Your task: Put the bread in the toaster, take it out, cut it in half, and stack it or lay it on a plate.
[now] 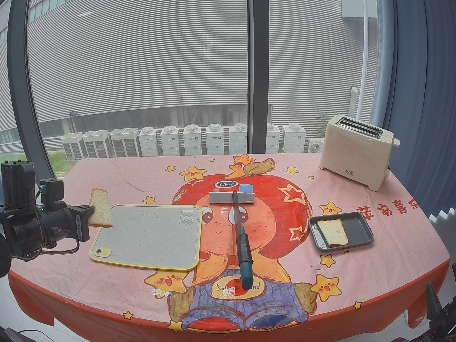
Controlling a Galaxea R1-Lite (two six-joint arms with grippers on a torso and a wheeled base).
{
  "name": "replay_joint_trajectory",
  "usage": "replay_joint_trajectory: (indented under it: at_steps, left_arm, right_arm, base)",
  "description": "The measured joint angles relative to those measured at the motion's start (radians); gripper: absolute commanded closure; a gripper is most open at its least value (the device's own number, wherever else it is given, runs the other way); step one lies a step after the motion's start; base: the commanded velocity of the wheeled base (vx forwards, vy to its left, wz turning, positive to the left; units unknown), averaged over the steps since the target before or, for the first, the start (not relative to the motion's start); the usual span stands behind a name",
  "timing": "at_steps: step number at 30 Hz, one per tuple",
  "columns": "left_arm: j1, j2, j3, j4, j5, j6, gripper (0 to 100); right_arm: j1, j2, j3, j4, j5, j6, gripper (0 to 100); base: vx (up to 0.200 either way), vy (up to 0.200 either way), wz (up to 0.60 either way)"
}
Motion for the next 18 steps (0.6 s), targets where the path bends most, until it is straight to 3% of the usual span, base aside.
replay_joint_trajectory:
  at_steps: [18]
  left_arm:
    - [-0.002,-0.011,0.011,-0.001,0.0,0.003,100]
  right_arm:
    - [0.0,0.0,0.0,0.0,0.0,0.0,0]
  base:
    - [0.0,-0.2,0.0]
